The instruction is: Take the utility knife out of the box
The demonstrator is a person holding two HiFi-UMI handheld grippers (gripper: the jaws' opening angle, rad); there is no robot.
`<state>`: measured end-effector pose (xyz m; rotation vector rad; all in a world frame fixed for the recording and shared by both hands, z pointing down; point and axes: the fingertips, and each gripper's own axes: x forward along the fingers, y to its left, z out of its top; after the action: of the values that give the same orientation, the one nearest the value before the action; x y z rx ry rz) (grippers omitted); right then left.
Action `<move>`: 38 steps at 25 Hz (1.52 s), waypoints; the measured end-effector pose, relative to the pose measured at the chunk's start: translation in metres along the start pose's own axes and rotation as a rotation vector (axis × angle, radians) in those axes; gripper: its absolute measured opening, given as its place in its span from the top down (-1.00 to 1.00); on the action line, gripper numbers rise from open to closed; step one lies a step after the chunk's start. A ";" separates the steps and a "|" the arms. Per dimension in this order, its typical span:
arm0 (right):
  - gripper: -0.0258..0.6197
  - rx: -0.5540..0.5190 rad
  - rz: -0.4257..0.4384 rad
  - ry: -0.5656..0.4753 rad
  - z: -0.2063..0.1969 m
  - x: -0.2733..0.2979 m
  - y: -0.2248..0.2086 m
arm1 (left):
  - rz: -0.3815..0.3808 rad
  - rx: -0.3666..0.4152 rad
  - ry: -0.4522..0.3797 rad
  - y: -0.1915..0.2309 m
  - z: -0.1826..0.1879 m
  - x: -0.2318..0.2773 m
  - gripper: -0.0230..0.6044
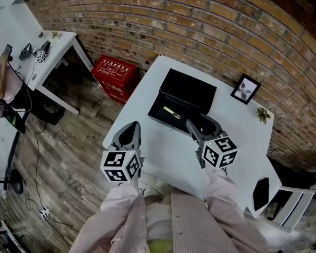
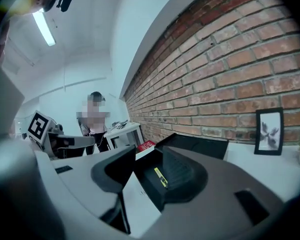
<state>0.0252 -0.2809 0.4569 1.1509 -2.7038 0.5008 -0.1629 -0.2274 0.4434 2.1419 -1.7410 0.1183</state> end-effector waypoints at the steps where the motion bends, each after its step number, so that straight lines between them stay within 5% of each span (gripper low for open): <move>1: 0.38 -0.003 0.009 0.017 -0.002 0.006 -0.001 | -0.001 -0.001 0.010 0.001 -0.001 0.006 0.95; 18: 0.38 -0.084 0.128 0.283 -0.048 0.080 -0.014 | -0.046 -0.017 0.137 0.006 -0.034 0.074 0.95; 38: 0.39 -0.225 0.152 0.671 -0.114 0.136 -0.016 | -0.131 -0.089 0.206 0.013 -0.060 0.115 0.95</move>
<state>-0.0557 -0.3407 0.6046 0.5786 -2.1899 0.4787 -0.1383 -0.3158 0.5359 2.0915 -1.4607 0.2137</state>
